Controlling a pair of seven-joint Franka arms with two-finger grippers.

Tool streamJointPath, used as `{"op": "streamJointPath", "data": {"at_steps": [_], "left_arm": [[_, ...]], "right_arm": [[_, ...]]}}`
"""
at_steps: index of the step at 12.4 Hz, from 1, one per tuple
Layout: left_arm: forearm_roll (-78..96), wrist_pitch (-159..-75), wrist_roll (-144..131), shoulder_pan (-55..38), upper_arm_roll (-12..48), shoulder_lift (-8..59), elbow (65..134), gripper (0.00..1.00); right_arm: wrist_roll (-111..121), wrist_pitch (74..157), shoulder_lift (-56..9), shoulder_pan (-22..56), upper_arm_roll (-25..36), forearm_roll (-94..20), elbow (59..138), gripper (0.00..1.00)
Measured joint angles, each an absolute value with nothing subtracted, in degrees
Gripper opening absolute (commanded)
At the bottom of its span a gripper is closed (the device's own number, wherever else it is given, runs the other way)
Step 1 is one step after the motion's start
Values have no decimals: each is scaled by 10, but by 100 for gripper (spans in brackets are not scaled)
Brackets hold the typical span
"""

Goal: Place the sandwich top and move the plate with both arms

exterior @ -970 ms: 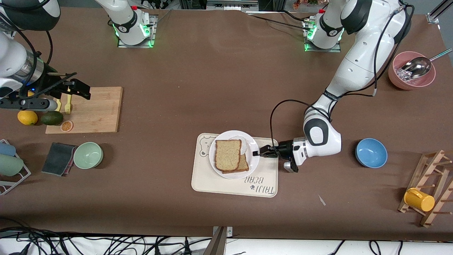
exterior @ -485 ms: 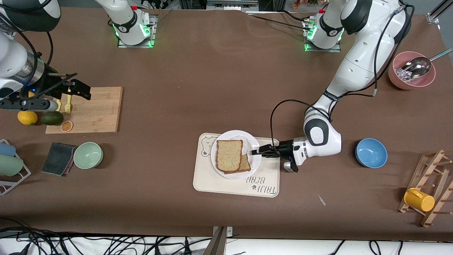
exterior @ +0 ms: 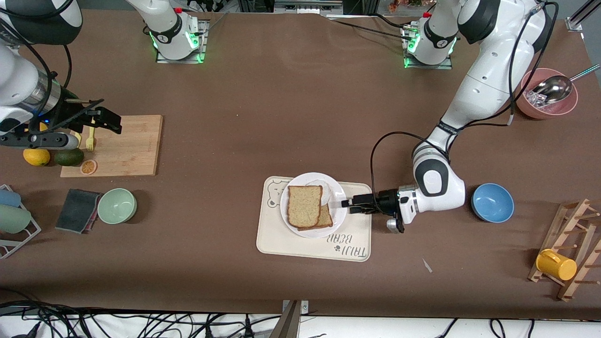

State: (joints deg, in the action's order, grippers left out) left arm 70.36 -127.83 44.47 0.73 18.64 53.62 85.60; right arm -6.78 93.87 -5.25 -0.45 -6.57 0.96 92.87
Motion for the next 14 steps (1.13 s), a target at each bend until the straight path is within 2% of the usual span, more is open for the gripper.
{"op": "streamJointPath", "data": {"at_steps": [14], "left_arm": [[222,-1219,158,37,180,394,852,100]], "right_arm": [[-68,940,-54,-4,-66,10,929,100]]}}
